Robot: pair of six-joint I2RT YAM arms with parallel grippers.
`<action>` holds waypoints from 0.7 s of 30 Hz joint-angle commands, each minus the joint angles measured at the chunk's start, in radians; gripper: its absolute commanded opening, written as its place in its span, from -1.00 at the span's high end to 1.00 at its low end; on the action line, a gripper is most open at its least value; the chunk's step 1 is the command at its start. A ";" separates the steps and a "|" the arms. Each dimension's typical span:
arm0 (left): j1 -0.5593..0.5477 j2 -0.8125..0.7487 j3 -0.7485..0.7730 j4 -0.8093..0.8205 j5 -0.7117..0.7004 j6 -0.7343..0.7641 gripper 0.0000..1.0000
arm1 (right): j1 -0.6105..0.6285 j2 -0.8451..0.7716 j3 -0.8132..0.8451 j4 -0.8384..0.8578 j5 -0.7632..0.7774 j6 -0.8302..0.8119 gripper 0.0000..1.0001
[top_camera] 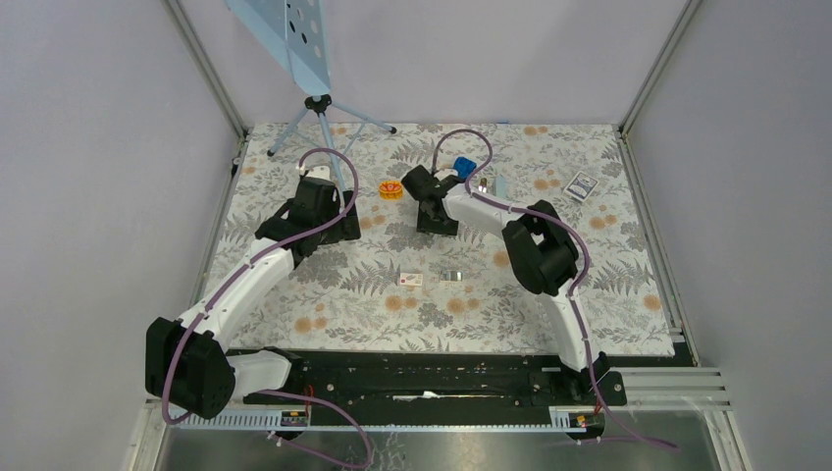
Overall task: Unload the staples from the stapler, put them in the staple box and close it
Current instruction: Pick up the staple from the center of the board.
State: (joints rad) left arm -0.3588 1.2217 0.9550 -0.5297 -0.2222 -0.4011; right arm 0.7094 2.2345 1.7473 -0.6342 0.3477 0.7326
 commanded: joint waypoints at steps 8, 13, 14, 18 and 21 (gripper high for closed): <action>0.006 -0.020 0.007 0.022 -0.014 -0.012 -0.89 | 0.033 0.046 0.044 -0.091 0.046 -0.023 0.03; 0.006 -0.015 0.008 0.024 -0.010 -0.012 -0.89 | 0.034 0.033 0.020 -0.078 0.039 -0.019 0.20; 0.006 -0.013 0.009 0.024 -0.008 -0.012 -0.89 | 0.034 0.026 0.013 -0.074 0.038 -0.019 0.25; 0.006 -0.004 0.013 0.025 -0.002 -0.010 -0.89 | 0.034 0.012 -0.004 -0.061 0.036 -0.030 0.44; 0.006 -0.001 0.013 0.026 -0.002 -0.010 -0.89 | 0.034 0.008 -0.007 -0.058 0.034 -0.032 0.50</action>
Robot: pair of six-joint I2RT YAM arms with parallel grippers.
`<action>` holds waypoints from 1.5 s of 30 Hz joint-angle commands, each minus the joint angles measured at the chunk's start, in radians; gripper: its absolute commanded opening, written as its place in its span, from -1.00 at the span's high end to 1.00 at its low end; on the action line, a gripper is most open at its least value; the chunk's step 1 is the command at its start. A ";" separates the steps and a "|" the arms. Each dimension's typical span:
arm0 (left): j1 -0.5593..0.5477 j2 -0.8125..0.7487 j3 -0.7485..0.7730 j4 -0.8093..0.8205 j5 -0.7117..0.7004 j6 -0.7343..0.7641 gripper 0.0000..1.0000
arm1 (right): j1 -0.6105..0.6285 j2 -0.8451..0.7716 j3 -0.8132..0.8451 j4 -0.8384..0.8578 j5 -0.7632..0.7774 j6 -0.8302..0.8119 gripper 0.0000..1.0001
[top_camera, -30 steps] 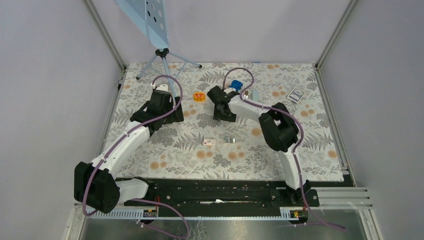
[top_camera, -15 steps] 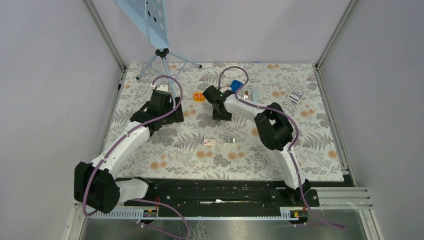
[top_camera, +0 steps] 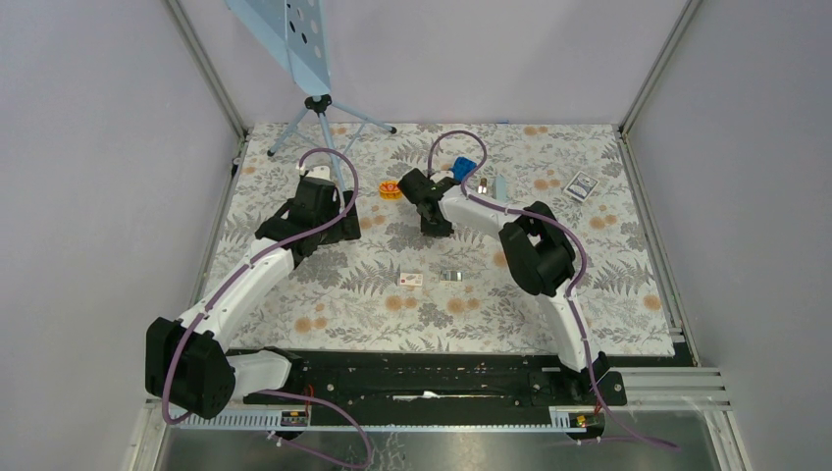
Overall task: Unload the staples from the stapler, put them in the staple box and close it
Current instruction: Pick up the staple from the center of the board, then place the staple in the staple box.
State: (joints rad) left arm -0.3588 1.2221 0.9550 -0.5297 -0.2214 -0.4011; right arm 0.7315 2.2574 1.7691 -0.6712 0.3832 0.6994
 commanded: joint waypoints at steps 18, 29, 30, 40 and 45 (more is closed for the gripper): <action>0.007 0.015 0.014 0.025 0.001 -0.005 -0.89 | 0.010 -0.254 -0.186 0.024 0.050 -0.024 0.60; 0.006 0.016 0.016 0.025 0.007 -0.004 -0.89 | 0.011 -0.424 -0.375 0.025 -0.024 0.023 0.60; 0.006 0.015 0.016 0.024 0.006 -0.004 -0.89 | 0.012 -0.438 -0.399 0.033 -0.035 0.034 0.60; 0.007 0.011 0.014 0.024 0.015 -0.004 -0.90 | 0.047 -0.483 -0.473 0.049 -0.090 0.074 0.60; 0.006 0.013 0.014 0.025 0.019 -0.005 -0.90 | 0.060 -0.472 -0.488 0.061 -0.095 0.083 0.60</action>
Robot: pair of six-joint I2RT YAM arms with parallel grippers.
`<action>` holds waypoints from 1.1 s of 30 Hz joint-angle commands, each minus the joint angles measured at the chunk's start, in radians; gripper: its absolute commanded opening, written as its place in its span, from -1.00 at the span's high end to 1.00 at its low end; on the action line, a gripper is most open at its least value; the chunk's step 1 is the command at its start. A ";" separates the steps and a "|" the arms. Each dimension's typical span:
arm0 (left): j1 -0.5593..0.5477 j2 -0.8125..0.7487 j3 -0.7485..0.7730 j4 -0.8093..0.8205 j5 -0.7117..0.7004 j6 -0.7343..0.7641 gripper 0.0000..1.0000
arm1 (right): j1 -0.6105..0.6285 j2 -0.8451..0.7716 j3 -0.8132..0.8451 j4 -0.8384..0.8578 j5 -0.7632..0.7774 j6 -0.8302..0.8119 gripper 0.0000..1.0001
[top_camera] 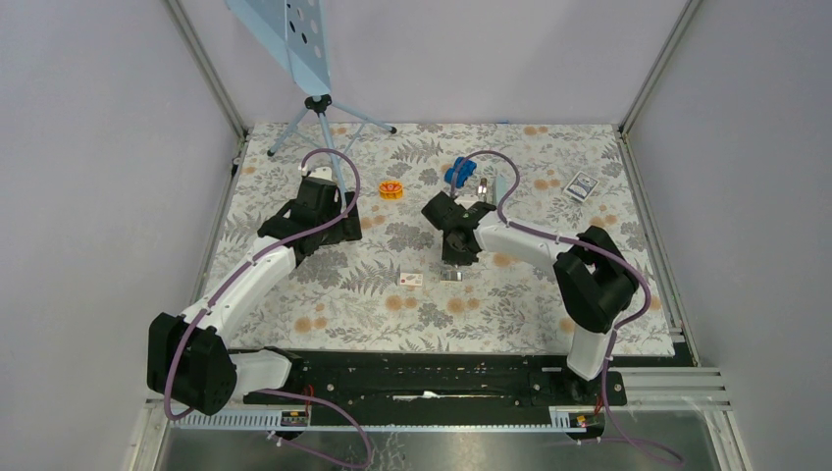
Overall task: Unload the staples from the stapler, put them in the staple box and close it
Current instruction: Place the staple in the staple box.
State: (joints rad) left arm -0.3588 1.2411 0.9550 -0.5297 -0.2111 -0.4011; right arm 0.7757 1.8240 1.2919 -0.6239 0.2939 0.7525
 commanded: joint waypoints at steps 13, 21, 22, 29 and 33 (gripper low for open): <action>0.006 0.000 0.014 0.025 0.013 -0.005 -0.90 | 0.025 0.010 -0.024 0.053 -0.037 0.034 0.61; 0.006 0.000 0.013 0.024 0.013 -0.004 -0.90 | 0.025 0.044 -0.014 0.071 -0.060 0.039 0.62; 0.006 0.000 0.013 0.024 0.013 -0.004 -0.90 | 0.025 0.046 -0.014 0.068 -0.058 0.039 0.61; 0.006 0.006 0.016 0.025 0.018 -0.004 -0.90 | 0.025 0.054 -0.018 0.042 -0.020 0.041 0.62; 0.007 0.011 0.018 0.025 0.020 -0.004 -0.90 | 0.025 0.059 -0.018 0.030 -0.014 0.036 0.62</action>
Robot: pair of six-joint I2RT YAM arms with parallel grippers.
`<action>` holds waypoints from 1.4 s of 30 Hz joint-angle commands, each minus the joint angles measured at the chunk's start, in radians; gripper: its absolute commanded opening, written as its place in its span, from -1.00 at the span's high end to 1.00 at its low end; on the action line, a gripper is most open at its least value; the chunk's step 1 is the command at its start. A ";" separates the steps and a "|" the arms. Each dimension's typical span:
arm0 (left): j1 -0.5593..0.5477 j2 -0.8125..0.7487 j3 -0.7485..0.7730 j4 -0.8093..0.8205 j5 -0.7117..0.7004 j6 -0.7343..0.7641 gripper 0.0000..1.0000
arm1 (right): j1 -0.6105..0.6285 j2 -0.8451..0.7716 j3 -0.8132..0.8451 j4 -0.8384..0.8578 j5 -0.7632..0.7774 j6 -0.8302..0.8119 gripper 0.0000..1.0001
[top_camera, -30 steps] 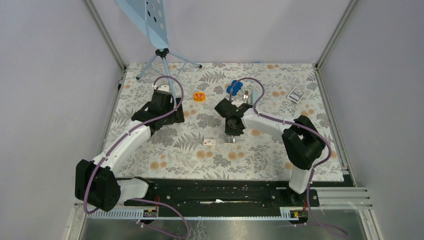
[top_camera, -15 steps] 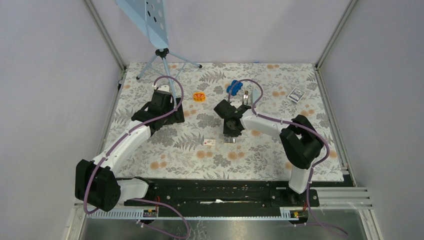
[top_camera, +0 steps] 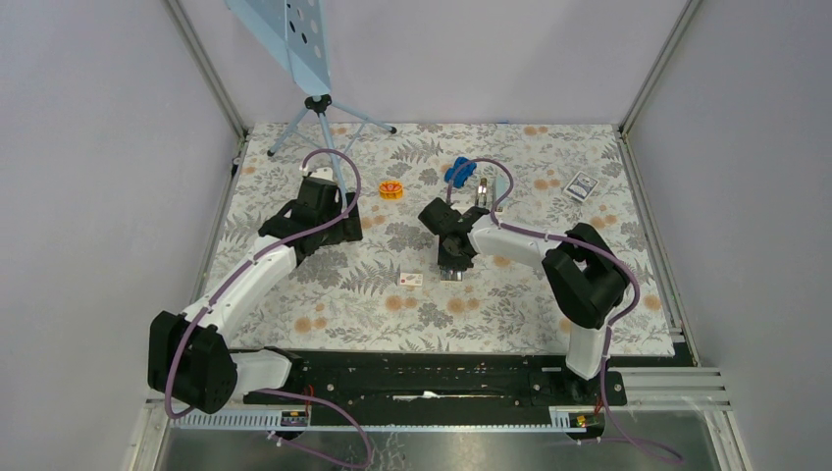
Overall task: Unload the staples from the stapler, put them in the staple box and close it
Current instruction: Place the staple in the staple box.
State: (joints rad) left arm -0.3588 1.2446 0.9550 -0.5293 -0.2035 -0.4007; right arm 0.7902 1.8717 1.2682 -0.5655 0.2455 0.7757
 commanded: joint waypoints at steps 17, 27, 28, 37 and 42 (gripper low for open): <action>0.006 0.013 0.019 0.025 0.018 -0.004 -0.90 | 0.019 0.010 0.003 -0.078 0.077 -0.001 0.64; 0.007 0.015 0.019 0.024 0.021 -0.004 -0.90 | 0.028 -0.014 -0.005 -0.088 0.071 -0.005 0.65; 0.007 0.015 0.019 0.025 0.021 -0.004 -0.90 | 0.029 -0.020 -0.010 -0.079 0.067 -0.006 0.65; 0.006 0.013 0.019 0.024 0.018 -0.003 -0.90 | 0.032 -0.107 -0.078 0.057 0.001 -0.008 0.66; 0.007 0.012 0.019 0.024 0.020 -0.002 -0.90 | 0.032 -0.152 -0.112 0.090 0.005 0.011 0.67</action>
State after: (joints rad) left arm -0.3588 1.2545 0.9550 -0.5297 -0.1902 -0.4007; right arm 0.8062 1.7931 1.1740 -0.5194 0.2493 0.7662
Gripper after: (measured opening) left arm 0.951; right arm 0.213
